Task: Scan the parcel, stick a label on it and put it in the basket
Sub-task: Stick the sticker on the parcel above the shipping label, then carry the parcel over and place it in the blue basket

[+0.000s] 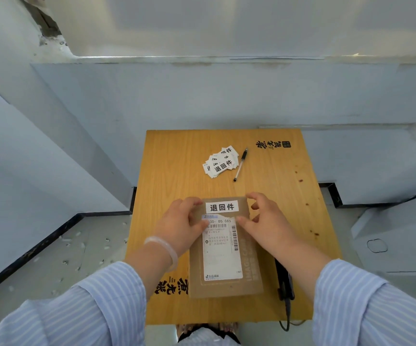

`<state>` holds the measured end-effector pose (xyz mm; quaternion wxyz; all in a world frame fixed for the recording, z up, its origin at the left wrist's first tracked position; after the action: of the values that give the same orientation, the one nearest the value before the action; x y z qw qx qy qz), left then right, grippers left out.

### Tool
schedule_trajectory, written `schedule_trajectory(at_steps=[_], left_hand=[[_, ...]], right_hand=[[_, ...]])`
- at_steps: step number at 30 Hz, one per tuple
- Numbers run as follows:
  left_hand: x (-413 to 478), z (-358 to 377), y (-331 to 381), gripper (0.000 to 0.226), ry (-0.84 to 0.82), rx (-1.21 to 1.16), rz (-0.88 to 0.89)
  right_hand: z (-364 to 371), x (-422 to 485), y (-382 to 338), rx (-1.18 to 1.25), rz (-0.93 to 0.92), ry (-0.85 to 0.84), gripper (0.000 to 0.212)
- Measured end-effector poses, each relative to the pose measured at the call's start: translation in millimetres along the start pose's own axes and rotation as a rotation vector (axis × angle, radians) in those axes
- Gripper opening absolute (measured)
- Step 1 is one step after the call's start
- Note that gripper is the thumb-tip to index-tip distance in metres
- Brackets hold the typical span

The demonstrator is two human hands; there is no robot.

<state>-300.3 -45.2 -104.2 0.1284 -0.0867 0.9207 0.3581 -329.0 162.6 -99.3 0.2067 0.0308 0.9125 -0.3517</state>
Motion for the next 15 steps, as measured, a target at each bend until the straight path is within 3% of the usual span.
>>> schedule_trajectory(at_steps=[5,9,15], left_hand=[[-42.6,20.7,-11.6,0.075,0.012,0.146,0.013],[-58.9,56.7,-27.6,0.1,-0.25,0.067,-0.09],[-52.1,43.7,-5.3,0.103,-0.212,0.011,-0.082]], right_hand=[[30.8,-36.2,4.8,-0.085,-0.12,-0.177,0.084],[53.7,-50.0,17.6,-0.07,-0.071,-0.325,0.1],[33.8,-46.9,1.2,-0.067,-0.119,-0.272,0.104]])
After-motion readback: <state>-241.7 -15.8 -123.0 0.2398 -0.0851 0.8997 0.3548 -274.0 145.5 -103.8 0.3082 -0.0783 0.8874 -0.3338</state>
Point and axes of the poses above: each hand's wrist, its own x-axis towards the middle knuckle, its own z-axis out of the palm, y = z × x, the point moved 9 cm from there along x, towards the middle knuckle, and after that the axes turned 1 degree about x, right-handed, at the moved point
